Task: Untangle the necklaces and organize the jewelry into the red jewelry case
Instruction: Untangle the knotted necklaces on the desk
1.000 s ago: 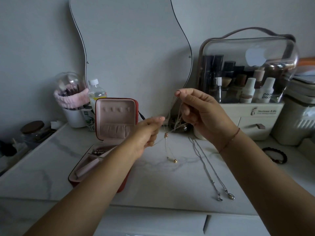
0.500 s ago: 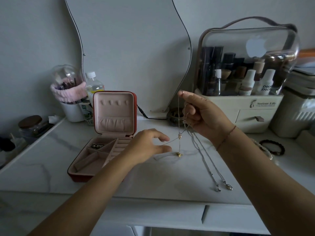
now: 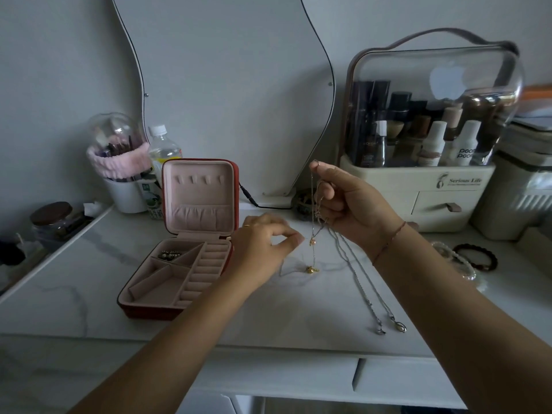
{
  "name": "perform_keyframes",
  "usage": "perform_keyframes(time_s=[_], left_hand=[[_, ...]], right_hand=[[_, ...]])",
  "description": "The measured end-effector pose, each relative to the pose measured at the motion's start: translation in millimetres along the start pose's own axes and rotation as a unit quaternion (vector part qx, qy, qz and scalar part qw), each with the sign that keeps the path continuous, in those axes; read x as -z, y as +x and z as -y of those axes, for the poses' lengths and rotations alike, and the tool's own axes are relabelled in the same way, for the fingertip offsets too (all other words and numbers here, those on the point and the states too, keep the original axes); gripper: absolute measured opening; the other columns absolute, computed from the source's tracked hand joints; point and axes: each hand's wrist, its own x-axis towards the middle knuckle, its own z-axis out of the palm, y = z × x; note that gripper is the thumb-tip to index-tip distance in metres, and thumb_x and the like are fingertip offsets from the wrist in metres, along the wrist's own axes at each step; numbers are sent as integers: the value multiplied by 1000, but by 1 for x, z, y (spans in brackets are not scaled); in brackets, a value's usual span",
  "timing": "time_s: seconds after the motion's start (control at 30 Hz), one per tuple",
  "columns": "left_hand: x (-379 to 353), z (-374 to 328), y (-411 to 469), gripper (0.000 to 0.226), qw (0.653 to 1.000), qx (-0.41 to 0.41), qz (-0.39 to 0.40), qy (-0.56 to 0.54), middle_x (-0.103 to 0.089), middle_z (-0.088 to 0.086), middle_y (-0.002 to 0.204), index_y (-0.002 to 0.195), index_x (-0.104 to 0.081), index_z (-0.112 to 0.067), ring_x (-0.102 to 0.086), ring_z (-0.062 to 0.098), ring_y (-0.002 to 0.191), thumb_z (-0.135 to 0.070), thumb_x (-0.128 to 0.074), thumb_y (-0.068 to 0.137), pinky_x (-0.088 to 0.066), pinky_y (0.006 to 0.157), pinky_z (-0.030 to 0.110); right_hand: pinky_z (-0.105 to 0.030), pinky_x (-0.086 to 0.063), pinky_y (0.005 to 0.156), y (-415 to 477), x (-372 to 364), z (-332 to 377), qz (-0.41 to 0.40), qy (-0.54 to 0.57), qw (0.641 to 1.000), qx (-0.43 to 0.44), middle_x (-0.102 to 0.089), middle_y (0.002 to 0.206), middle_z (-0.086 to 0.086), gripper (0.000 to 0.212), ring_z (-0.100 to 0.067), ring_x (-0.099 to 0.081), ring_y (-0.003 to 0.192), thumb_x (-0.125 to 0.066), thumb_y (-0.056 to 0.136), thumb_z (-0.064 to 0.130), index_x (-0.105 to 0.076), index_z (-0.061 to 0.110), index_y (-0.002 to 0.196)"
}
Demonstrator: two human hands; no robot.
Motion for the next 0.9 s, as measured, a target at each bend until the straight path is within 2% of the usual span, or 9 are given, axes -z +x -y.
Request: perform_keyframes(time_s=[0.1,0.2,0.33,0.47,0.53,0.63,0.7,0.77,0.9], left_hand=[[2,-9,2,6,997,19,-11,-75,-67,-16,93,85,-74,-28,-58,3,96,-33,-71,83,-44,84,21],[3,-20,-2,6,978,70,16,-198,-72,-8,76,83,-72,-23,-66,3,75,-21,-67,87,-49,76,20],[1,-23,-8,11,964,82,48,-248,-70,0,67,81,-71,-21,-64,12,66,-17,-64,89,-54,78,33],[0,-18,-12,12,951,102,109,-269,-60,0,61,87,-73,-14,-54,17,60,-17,-63,91,-48,61,26],[-2,-17,-15,12,951,114,134,-256,-56,-6,59,88,-74,-14,-48,11,57,-20,-63,91,-41,56,18],[-5,-16,-19,10,950,105,167,-242,-70,-10,72,89,-74,-13,-62,-1,67,-18,-64,90,-43,68,9],[-8,-14,-21,8,952,96,183,-224,-74,-3,87,88,-75,-19,-65,4,82,-19,-67,88,-45,79,14],[-11,-11,-23,7,956,89,195,-203,-74,3,91,87,-76,-24,-62,8,83,-24,-69,87,-44,81,20],[-19,-8,-27,6,958,80,211,-176,-75,-2,92,86,-76,-29,-67,18,93,-29,-70,85,-50,90,31]], right_hand=[[-17,-21,35,3,-1,-5,-11,4,1000,-6,-45,47,2,10,-7,-26,37,-49,93,13,-57,15,87],[-17,-21,36,8,-2,-11,-21,4,1000,-2,-45,50,0,9,-8,-28,37,-49,93,11,-55,14,86],[-18,-25,37,12,0,-19,-15,13,1000,-5,-47,53,-1,12,-9,-31,39,-45,94,10,-52,14,85],[-18,-29,40,17,1,-25,-25,51,998,-7,-50,55,0,15,-8,-35,42,-44,96,11,-50,15,83],[-18,-32,42,19,2,-26,-23,84,996,-8,-51,58,-1,15,-9,-37,44,-43,97,11,-50,15,83],[-19,-38,45,23,4,-28,-21,140,990,-10,-52,63,-3,15,-10,-41,47,-43,97,10,-50,13,84],[-19,-40,46,25,3,-28,-25,173,985,-13,-54,65,-4,16,-10,-44,48,-42,97,9,-50,13,83],[-20,-42,47,27,3,-28,-29,202,979,-20,-56,67,-6,17,-11,-47,49,-42,97,8,-51,12,83],[-20,-44,48,28,1,-28,-24,229,973,-24,-57,69,-6,17,-12,-49,51,-43,97,7,-51,13,83]])
